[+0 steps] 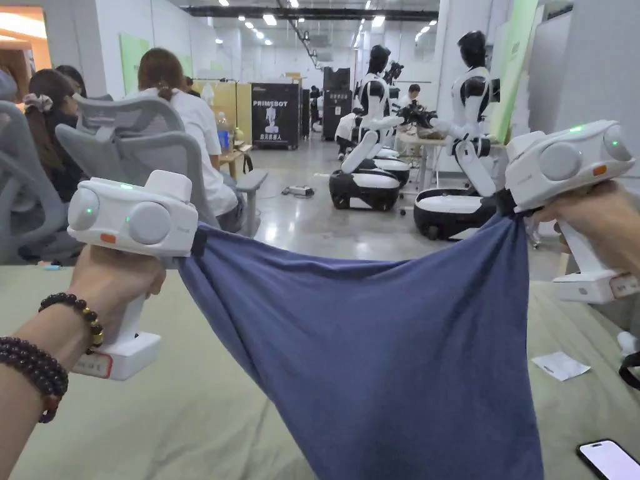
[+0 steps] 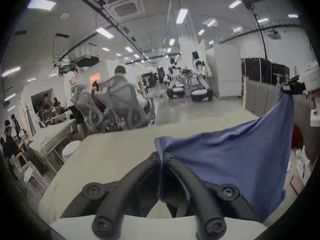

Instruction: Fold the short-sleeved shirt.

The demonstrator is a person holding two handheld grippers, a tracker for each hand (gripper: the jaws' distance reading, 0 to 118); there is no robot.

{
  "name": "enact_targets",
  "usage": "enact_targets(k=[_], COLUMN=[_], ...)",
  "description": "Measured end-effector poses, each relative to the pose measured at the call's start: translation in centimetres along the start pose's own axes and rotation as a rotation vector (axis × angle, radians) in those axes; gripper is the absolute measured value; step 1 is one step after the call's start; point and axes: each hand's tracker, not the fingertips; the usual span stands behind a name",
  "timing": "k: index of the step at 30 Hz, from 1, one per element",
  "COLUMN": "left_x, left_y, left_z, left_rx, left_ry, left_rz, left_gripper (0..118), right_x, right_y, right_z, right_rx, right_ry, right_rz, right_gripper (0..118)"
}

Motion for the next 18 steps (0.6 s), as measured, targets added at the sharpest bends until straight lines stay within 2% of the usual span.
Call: enact_targets(k=[4,9,12,16,18], left_x=[-1.0,-2.4,-3.8,-5.1,-5.6], left_y=[7.0,13.0,14.0,13.8,13.2], left_z=[1.1,1.4,1.2,0.7,0.5], left_rx=[0.139,0.184,0.228,0.236,0.246], left_ry=[0.002,0.047,0.048,0.060,0.039], left_rz=[0.008,0.027,0.022,-0.012,0.023], left_gripper=[1,1,1,1,1], right_x=[3.3,6.1,6.7,7.1,7.1], right_y=[4.5,7.9,8.3,7.8,7.3], right_z=[3.5,5.7,6.2,5.8,5.4], right_rx=[0.072,0.147,0.176,0.188,0.206], right_ry=[-0.084,-0.156,-0.185,-0.173,-0.155], right_rz=[-0.008,-0.067,-0.102,-0.085,-0.122], right_gripper=[1,1,1,1,1])
